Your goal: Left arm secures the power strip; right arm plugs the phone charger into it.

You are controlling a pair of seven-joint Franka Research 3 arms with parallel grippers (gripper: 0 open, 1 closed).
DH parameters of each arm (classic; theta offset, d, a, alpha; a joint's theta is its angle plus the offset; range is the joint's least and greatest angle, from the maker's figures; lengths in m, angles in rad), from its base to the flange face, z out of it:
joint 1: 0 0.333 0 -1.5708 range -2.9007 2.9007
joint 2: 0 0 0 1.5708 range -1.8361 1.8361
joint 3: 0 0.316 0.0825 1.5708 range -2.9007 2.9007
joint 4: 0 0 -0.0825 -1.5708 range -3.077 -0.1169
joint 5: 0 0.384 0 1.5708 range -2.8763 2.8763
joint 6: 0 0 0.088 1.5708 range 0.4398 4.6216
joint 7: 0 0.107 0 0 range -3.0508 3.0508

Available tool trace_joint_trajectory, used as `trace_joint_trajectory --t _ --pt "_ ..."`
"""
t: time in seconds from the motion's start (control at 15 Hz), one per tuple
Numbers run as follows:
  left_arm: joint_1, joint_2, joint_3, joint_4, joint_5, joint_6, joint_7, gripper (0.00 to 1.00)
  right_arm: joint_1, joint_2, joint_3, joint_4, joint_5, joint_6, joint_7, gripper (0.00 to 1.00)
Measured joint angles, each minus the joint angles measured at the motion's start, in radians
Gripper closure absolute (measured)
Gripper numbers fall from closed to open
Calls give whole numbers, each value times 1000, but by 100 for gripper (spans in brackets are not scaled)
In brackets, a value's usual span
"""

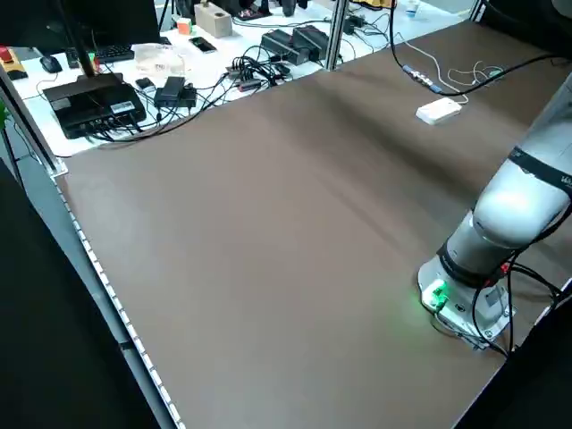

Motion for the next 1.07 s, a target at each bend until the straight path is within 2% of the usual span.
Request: trace_joint_trajectory --t 0.33,0.53,0.8,0.87,1.07 --pt "-2 1 -7 -12 -3 0 -1 0 -28 35 0 0 0 5 -305 0" --pt "-8 4 -14 -45 -75 16 -15 0 -103 53 -1 -1 33 7 -549 0" --pt "-11 11 -29 -104 -159 67 -23 0 -219 127 -5 -8 155 5 -833 0" --pt "-11 13 -44 -121 -179 87 -33 0 -272 190 -5 -15 262 6 -997 0" --pt "-12 13 -70 -155 -236 137 -44 0 -342 293 -6 -22 362 8 -1273 0"
